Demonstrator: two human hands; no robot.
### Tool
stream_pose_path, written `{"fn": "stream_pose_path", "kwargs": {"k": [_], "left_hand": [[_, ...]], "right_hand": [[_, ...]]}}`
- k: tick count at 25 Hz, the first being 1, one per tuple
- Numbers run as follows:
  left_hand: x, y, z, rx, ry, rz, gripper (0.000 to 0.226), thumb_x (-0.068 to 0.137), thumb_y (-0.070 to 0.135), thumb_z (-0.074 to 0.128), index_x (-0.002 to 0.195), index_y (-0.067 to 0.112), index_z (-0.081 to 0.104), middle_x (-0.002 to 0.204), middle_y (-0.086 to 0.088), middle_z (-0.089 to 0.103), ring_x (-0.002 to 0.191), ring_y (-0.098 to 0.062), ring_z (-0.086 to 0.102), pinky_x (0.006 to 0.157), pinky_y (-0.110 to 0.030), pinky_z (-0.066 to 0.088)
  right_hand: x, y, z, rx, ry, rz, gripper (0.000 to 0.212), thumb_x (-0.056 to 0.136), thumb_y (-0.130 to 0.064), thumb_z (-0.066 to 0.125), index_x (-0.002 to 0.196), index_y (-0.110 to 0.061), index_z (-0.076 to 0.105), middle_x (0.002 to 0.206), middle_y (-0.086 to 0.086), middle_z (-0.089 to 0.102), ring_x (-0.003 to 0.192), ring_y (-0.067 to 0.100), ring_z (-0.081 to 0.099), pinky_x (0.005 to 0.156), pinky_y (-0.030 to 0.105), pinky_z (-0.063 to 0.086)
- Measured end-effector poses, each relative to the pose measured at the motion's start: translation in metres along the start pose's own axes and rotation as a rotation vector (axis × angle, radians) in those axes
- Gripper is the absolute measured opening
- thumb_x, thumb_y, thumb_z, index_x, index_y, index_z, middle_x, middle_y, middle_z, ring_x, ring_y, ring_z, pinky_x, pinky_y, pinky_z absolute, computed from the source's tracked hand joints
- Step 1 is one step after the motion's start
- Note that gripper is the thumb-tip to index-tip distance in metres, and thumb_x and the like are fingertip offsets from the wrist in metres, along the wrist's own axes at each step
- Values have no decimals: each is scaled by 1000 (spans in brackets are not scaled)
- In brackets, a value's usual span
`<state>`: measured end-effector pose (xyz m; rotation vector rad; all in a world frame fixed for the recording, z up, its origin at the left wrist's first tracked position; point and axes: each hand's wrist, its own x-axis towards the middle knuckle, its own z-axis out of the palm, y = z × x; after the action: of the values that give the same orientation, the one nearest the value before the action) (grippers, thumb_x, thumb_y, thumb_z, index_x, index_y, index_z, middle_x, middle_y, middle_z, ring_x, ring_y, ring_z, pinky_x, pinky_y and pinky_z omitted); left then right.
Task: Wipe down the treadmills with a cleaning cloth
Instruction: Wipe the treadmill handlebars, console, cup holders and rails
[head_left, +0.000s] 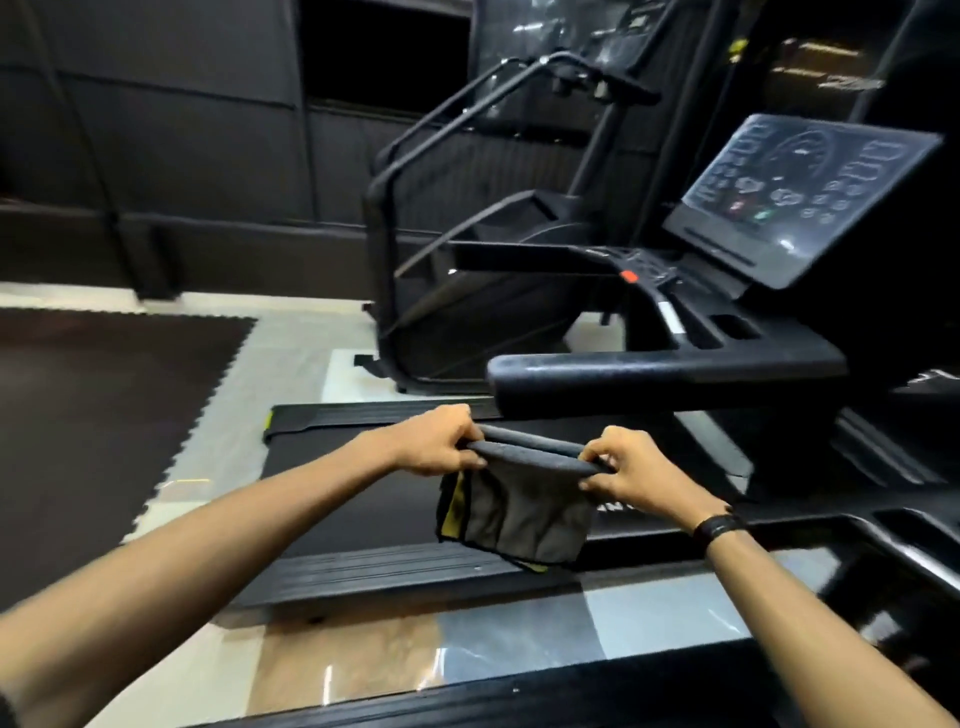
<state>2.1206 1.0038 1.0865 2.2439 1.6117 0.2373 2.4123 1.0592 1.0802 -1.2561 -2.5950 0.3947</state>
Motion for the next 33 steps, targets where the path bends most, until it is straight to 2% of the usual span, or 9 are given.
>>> {"fn": "stream_pose_path", "kwargs": {"k": [2, 4, 9, 13, 17, 20, 23, 26, 33], "left_hand": [[-2, -52, -9, -3, 1, 9, 38, 97, 36, 61, 64, 28, 44, 80, 3, 37, 88, -31, 52, 82, -44, 43], [1, -98, -16, -21, -12, -10, 39, 98, 36, 59, 64, 31, 40, 83, 2, 36, 89, -31, 52, 84, -46, 43], [25, -159, -24, -106, 82, 27, 12, 88, 16, 72, 92, 5, 75, 96, -16, 53, 90, -28, 53, 84, -42, 45], [69, -179, -23, -202, 186, 91, 15, 80, 9, 77, 95, 9, 80, 89, -6, 53, 85, -18, 53, 76, -33, 46], [120, -194, -19, -224, 113, 137, 16, 79, 8, 80, 94, 9, 80, 90, -11, 60, 78, -15, 53, 67, -27, 45], [170, -196, -36, -174, 52, 175, 17, 76, 10, 82, 92, 9, 80, 84, -11, 65, 73, -19, 57, 60, -20, 42], [222, -193, -59, -123, -9, 214, 18, 74, 13, 83, 91, 10, 79, 80, -13, 69, 74, -25, 63, 64, -32, 49], [264, -194, -70, -71, 1, 271, 16, 71, 15, 82, 87, 11, 79, 77, -11, 70, 71, -22, 63, 66, -34, 50], [328, -188, -64, -125, -118, 230, 19, 60, 37, 57, 63, 19, 51, 60, 2, 55, 62, -24, 54, 58, -34, 45]], "right_hand": [[43, -20, 26, 35, 9, -19, 23, 72, -14, 89, 91, -8, 78, 82, 6, 56, 79, 20, 54, 71, 27, 39], [79, -41, 45, 53, -3, -42, 22, 72, -12, 89, 91, -7, 78, 83, 7, 56, 79, 20, 54, 72, 29, 40], [128, -53, 60, 35, -10, -10, 22, 71, -15, 90, 90, -10, 80, 76, -3, 49, 72, 14, 49, 63, 15, 33], [152, -29, 59, 34, -2, 56, 19, 70, -20, 92, 85, -20, 81, 74, -8, 48, 68, 6, 48, 61, 13, 32], [168, 10, 67, 78, 39, 144, 23, 66, -23, 94, 82, -29, 78, 72, -12, 47, 72, 1, 53, 59, 20, 36], [189, 39, 69, 88, 83, 246, 20, 69, -22, 92, 79, -29, 76, 72, -12, 49, 76, -3, 53, 60, 12, 35], [209, 65, 64, 142, 120, 344, 18, 71, -18, 91, 80, -25, 77, 74, -11, 50, 75, -5, 54, 62, 10, 34], [228, 81, 56, 114, 153, 400, 18, 72, -13, 88, 85, -21, 77, 75, -11, 49, 70, -1, 52, 64, 8, 35], [235, 91, 53, 73, 170, 626, 16, 81, -29, 80, 95, -32, 74, 87, -9, 53, 83, 15, 55, 76, 37, 48]]}}
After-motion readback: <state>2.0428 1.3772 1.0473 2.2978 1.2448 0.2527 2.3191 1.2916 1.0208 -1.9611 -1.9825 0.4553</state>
